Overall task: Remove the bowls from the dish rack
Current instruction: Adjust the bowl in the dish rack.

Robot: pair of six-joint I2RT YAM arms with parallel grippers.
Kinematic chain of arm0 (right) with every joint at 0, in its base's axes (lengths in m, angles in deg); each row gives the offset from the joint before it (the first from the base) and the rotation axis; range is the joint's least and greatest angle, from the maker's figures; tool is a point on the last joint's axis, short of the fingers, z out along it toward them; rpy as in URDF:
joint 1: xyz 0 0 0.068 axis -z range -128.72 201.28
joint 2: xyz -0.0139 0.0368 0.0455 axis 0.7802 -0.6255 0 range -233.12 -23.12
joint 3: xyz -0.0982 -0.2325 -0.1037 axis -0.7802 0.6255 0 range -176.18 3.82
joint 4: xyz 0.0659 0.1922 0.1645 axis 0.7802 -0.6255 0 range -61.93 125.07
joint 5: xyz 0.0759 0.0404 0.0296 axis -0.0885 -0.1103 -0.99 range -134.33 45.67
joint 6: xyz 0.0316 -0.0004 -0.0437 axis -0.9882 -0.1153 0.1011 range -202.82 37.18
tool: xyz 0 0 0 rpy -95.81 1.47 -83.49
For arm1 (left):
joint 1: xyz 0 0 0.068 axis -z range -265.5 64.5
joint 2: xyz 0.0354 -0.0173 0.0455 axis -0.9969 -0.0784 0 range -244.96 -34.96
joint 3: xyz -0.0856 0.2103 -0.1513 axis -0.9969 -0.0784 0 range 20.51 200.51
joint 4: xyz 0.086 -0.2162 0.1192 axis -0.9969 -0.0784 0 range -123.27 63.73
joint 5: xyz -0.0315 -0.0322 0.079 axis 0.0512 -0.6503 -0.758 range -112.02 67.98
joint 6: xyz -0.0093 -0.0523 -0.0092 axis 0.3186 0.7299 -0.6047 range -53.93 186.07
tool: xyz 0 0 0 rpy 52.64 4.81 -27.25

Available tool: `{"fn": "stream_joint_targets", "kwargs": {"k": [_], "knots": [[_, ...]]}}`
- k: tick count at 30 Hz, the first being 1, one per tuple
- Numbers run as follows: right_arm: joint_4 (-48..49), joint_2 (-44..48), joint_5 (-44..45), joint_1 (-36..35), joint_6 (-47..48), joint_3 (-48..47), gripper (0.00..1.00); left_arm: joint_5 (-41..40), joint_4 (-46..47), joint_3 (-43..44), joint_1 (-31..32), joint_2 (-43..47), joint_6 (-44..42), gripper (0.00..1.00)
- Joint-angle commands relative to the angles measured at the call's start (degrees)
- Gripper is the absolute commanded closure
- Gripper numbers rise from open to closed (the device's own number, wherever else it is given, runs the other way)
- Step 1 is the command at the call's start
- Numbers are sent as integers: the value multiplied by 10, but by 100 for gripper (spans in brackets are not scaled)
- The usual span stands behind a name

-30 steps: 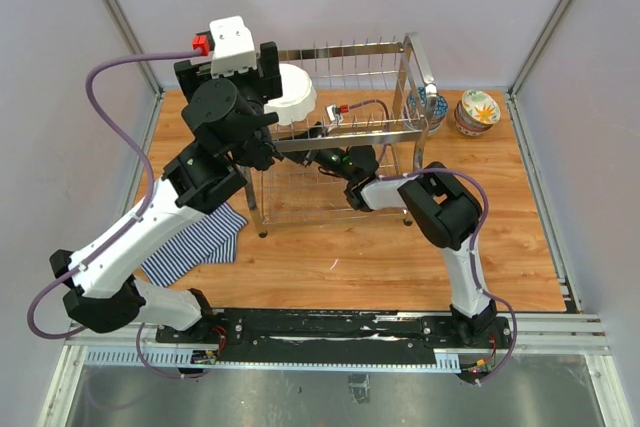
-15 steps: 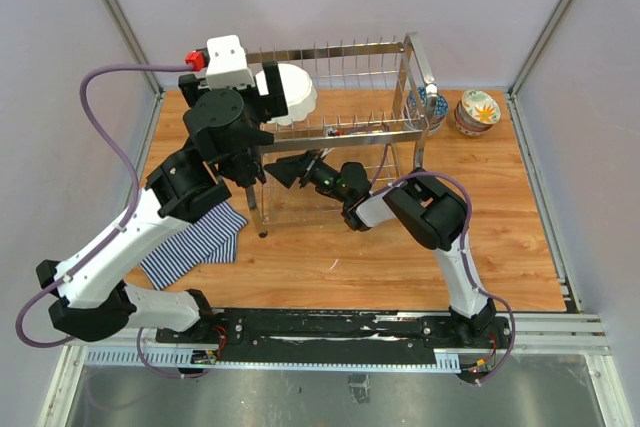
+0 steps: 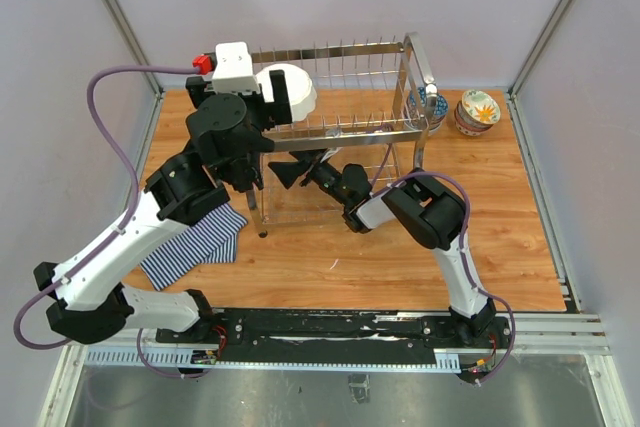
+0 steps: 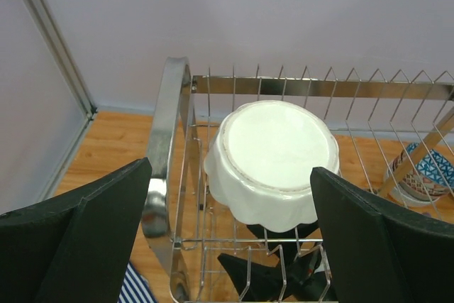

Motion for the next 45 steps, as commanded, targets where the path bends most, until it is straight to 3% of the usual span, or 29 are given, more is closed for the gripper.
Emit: {"fn": "stream_joint_targets", "kwargs": {"k": [1, 16, 45], "knots": [[31, -13, 27, -6, 80, -18, 2, 25, -32, 33, -2, -24, 20, 0], [30, 21, 58, 3, 115, -29, 2, 12, -60, 74, -2, -68, 9, 0], [30, 68, 51, 43, 38, -97, 2, -75, 5, 39, -3, -103, -64, 0]]}}
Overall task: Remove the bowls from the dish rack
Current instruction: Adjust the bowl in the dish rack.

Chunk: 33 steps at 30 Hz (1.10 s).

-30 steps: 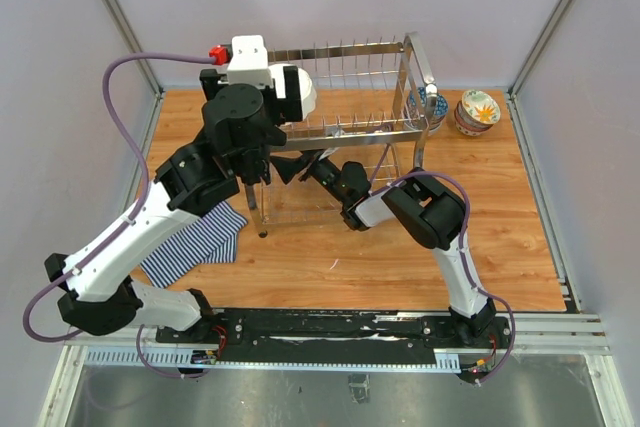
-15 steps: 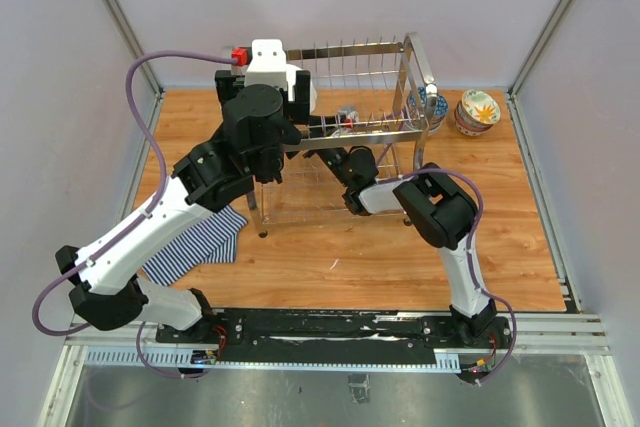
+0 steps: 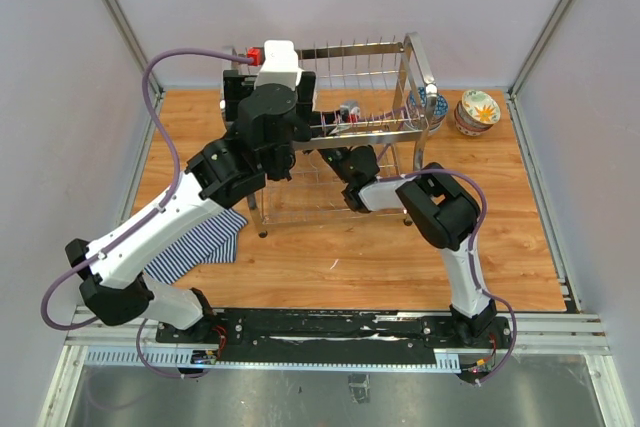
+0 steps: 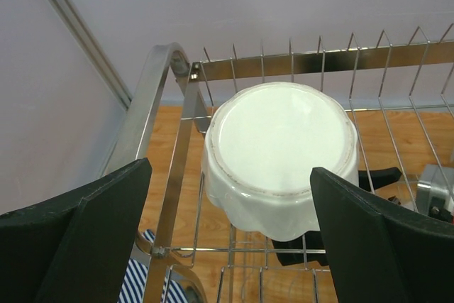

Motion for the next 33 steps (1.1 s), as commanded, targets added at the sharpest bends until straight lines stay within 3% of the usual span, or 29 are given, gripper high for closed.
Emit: {"fn": "stream_joint_targets", "kwargs": {"k": [1, 9, 16, 21, 33], "knots": [[26, 38, -3, 12, -20, -16, 2, -44, 41, -4, -3, -10, -31, 0], [26, 48, -25, 18, -57, 9, 1, -67, 63, 18, -3, -44, -84, 0], [26, 60, -23, 14, -53, 72, 2, 11, -143, 165, -13, -119, 12, 0], [26, 66, -26, 10, -45, 95, 1, 52, -233, 237, -25, -167, 47, 0], [26, 67, -30, 6, -28, 117, 2, 115, -360, 341, -70, -251, 81, 0]]}}
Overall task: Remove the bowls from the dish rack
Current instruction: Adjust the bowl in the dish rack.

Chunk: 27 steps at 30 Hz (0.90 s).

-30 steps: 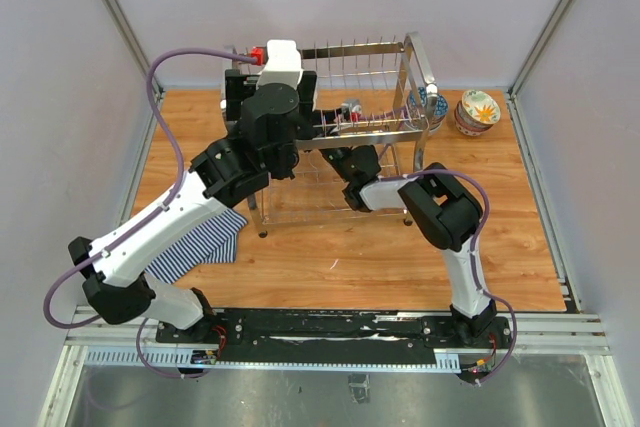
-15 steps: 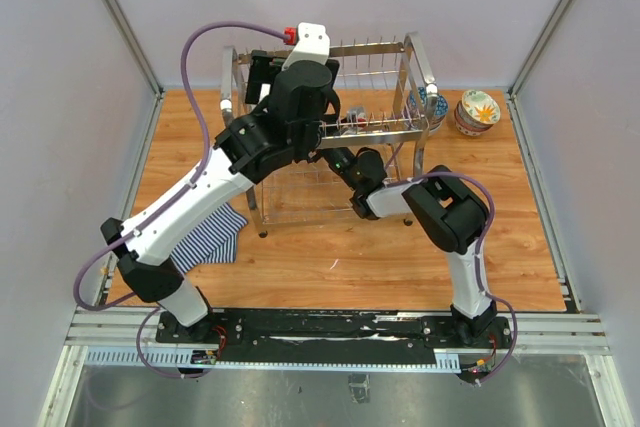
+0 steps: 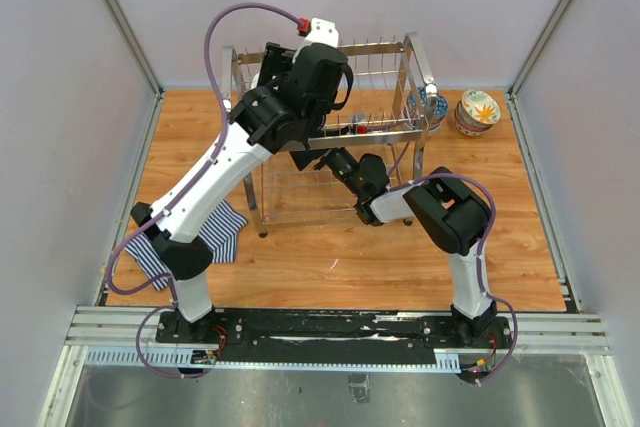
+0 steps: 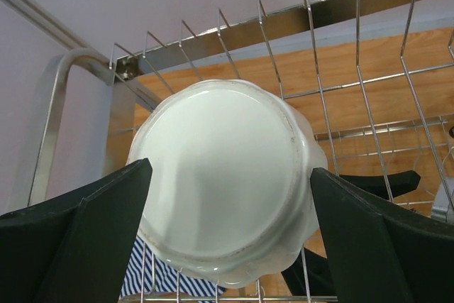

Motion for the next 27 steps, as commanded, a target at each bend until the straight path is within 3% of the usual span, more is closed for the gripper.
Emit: {"fn": "stream_joint_targets", "kwargs": {"k": [1, 10, 19, 27], "knots": [[26, 17, -14, -1, 14, 2, 2, 33, -63, 31, -15, -21, 15, 0], [26, 22, -26, -2, 19, 15, 2, 85, -84, 35, -42, -27, 27, 0], [26, 28, -27, -4, 28, 28, 1, 43, -74, 18, -60, -19, 31, 7], [26, 30, -30, -3, 30, 30, 2, -16, -66, 20, -67, -14, 24, 19]]}}
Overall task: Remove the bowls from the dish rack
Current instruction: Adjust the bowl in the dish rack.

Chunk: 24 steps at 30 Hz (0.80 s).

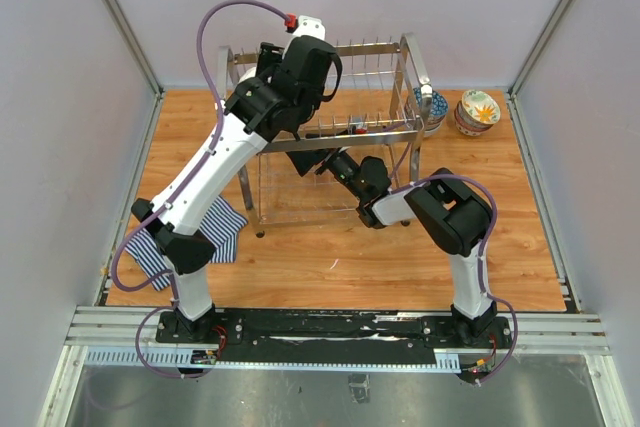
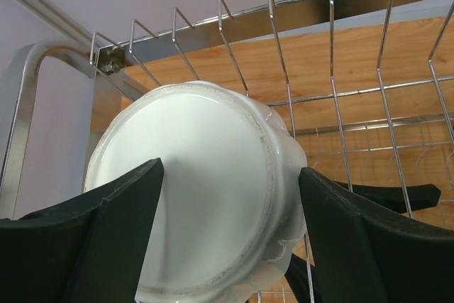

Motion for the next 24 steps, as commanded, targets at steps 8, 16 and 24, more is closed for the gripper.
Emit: {"fn": "stream_joint_targets", "kwargs": {"k": [8, 16, 24], "knots": [[25, 26, -14, -4, 24, 17, 1, -77, -10, -3, -19, 12, -12, 21], [26, 29, -19, -11, 54, 38, 1, -77, 10, 1, -19, 24, -22, 32], [25, 62, -20, -21, 80, 61, 2, -75, 16, 2, -18, 27, -23, 34]]}}
